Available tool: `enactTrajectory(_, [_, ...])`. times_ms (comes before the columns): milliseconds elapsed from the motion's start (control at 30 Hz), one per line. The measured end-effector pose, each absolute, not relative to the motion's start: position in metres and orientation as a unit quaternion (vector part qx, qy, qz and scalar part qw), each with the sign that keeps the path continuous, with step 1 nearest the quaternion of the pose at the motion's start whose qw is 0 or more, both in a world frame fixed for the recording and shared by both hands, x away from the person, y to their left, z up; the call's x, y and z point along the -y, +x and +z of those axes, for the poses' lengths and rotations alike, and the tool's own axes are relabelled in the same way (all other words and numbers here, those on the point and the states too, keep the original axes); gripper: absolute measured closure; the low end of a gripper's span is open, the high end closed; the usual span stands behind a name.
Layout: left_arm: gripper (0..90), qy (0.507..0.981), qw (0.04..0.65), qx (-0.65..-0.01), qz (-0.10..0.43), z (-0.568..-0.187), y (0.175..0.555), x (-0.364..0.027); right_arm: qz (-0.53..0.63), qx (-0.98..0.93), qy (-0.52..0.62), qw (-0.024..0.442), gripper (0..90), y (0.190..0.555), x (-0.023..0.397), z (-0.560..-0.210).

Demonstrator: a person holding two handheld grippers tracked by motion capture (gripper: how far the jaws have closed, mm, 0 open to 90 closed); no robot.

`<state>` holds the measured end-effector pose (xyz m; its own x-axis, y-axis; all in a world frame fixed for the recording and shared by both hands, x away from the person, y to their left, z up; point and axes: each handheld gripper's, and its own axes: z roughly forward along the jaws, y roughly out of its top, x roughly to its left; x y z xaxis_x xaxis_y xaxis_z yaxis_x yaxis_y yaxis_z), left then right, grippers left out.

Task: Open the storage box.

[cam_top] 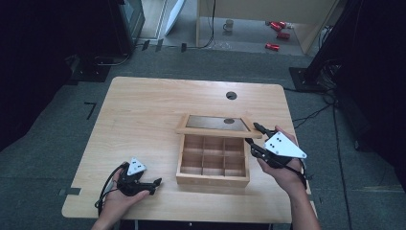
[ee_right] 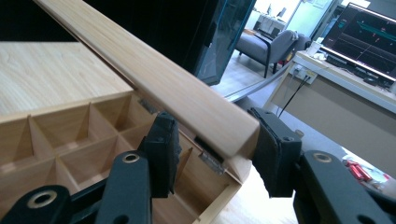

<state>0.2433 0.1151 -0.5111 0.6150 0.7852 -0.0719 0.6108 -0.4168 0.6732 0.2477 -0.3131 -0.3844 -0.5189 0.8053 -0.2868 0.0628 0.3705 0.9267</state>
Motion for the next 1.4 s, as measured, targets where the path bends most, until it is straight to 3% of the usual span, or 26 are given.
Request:
enactTrajectory(333, [13.4, 0.83, 0.328, -0.421, 0.162, -0.515, 0.243, -0.114, 0.502, -0.721, 0.312, 0.361, 56.4, 0.273, 0.321, -0.368])
enactTrajectory(433, [7.1, 0.836, 0.319, -0.416, 0.164, -0.517, 0.243, -0.11, 0.508, -0.721, 0.316, 0.349, 57.5, 0.282, 0.325, -0.362])
enactTrajectory(467, [1.2, 0.838, 0.315, -0.416, 0.162, -0.517, 0.243, -0.109, 0.513, -0.72, 0.319, 0.341, 58.1, 0.289, 0.327, -0.358])
enactTrajectory(533, [0.0, 0.837, 0.314, -0.417, 0.162, -0.518, 0.244, -0.109, 0.516, -0.718, 0.325, 0.336, 58.6, 0.296, 0.329, -0.354])
enactTrajectory(1400, [0.0, 0.836, 0.323, -0.411, 0.165, -0.52, 0.245, -0.109, 0.563, -0.665, 0.414, 0.264, 67.0, 0.389, 0.346, -0.336])
